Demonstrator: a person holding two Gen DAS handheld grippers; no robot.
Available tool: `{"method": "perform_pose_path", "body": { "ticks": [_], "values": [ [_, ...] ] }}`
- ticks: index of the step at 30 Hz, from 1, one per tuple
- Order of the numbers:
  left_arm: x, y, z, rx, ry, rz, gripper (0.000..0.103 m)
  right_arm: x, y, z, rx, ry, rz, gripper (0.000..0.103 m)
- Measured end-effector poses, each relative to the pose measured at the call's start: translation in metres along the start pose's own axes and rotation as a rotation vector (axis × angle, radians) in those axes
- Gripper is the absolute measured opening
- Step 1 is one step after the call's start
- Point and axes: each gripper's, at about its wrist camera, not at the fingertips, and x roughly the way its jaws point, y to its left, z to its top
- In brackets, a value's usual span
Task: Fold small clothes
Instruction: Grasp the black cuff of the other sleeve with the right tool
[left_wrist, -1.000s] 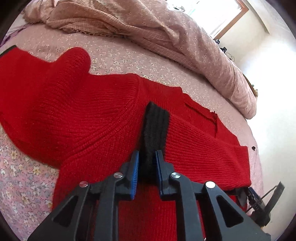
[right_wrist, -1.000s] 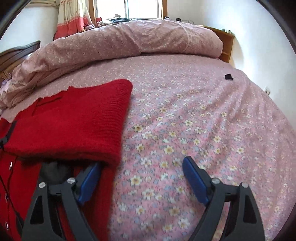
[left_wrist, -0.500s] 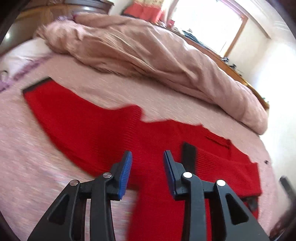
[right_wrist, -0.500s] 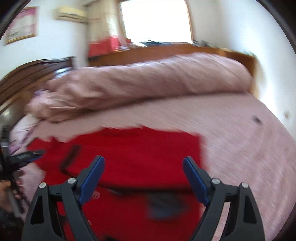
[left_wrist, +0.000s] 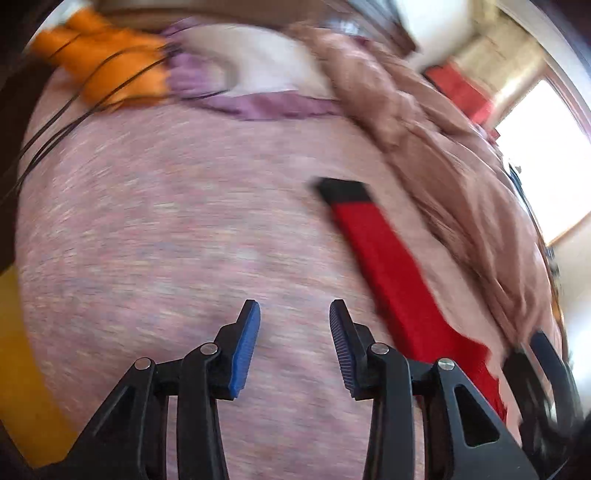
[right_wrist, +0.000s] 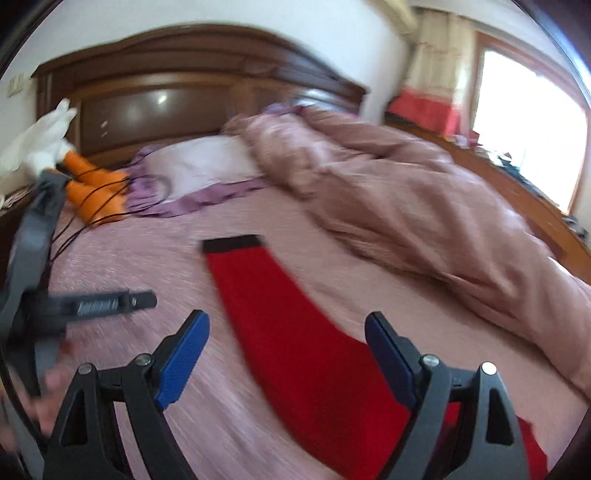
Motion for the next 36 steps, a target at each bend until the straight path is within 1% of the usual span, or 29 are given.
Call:
{"method": "perform_pose_path", "body": {
  "ticks": [2,3,5,6,7,9,11,12,13,14,15,16,17,18,19,22,24,25,27,29,30,31,33,36],
  "values": [
    [0.010,0.029,0.007,-0.078,0.055,-0.013,0.032,0.041,0.033,0.018,-0.022,0.018,0.020,0.088],
    [0.014,0.039,0.010,-0.113,0.074,-0.034,0.032,0.054,0.042,0.021,-0.030,0.029,0.022,0.088],
    [0.017,0.055,0.016,-0.194,0.090,-0.110,0.032,0.093,0.068,0.024,-0.058,0.075,0.019,0.087],
    [0.017,0.062,0.019,-0.220,0.090,-0.131,0.032,0.110,0.080,0.023,-0.081,0.094,0.008,0.082],
    [0.018,0.067,0.023,-0.235,0.087,-0.141,0.032,0.127,0.089,0.022,-0.106,0.111,-0.008,0.076],
    [0.021,0.073,0.028,-0.257,0.087,-0.167,0.032,0.156,0.102,0.020,-0.139,0.146,-0.048,0.075],
    [0.024,0.079,0.031,-0.277,0.085,-0.193,0.032,0.182,0.112,0.019,-0.187,0.177,-0.112,0.074],
    [0.024,0.081,0.032,-0.278,0.083,-0.199,0.032,0.192,0.117,0.019,-0.213,0.183,-0.146,0.074],
    [0.024,0.082,0.034,-0.276,0.079,-0.200,0.032,0.194,0.118,0.021,-0.223,0.165,-0.160,0.074],
    [0.023,0.082,0.033,-0.266,0.076,-0.193,0.032,0.197,0.121,0.023,-0.238,0.152,-0.183,0.069],
    [0.020,0.079,0.032,-0.251,0.074,-0.182,0.032,0.200,0.123,0.025,-0.255,0.156,-0.203,0.040],
    [0.022,0.074,0.034,-0.238,0.071,-0.172,0.032,0.208,0.127,0.026,-0.279,0.180,-0.211,0.010],
    [0.022,0.071,0.034,-0.226,0.066,-0.163,0.033,0.212,0.127,0.026,-0.289,0.208,-0.215,0.008],
    [0.022,0.069,0.034,-0.219,0.063,-0.157,0.033,0.211,0.127,0.025,-0.286,0.210,-0.212,0.008],
    [0.023,0.068,0.034,-0.216,0.061,-0.152,0.033,0.203,0.126,0.025,-0.271,0.184,-0.202,0.008],
    [0.023,0.066,0.033,-0.220,0.059,-0.143,0.033,0.165,0.117,0.032,-0.212,0.067,-0.216,0.008],
    [0.024,0.064,0.034,-0.227,0.056,-0.136,0.033,0.136,0.104,0.039,-0.156,0.000,-0.210,0.008],
    [0.024,0.061,0.033,-0.224,0.056,-0.127,0.033,0.121,0.097,0.044,-0.131,-0.025,-0.209,0.008],
    [0.026,0.054,0.033,-0.220,0.060,-0.117,0.033,0.102,0.085,0.051,-0.101,-0.045,-0.196,0.008],
    [0.030,0.043,0.031,-0.228,0.085,-0.137,0.033,0.080,0.072,0.058,-0.090,-0.079,-0.218,0.008],
    [0.032,0.034,0.029,-0.227,0.104,-0.161,0.033,0.070,0.066,0.059,-0.087,-0.091,-0.225,0.008],
    [0.035,0.022,0.027,-0.208,0.124,-0.185,0.033,0.057,0.058,0.060,-0.081,-0.107,-0.233,0.008],
    [0.037,-0.004,0.022,-0.146,0.142,-0.202,0.033,0.034,0.043,0.060,-0.067,-0.133,-0.254,0.008],
    [0.034,-0.043,0.010,-0.051,0.137,-0.210,0.033,-0.001,0.010,0.060,-0.020,-0.170,-0.284,0.008]
  ]
}}
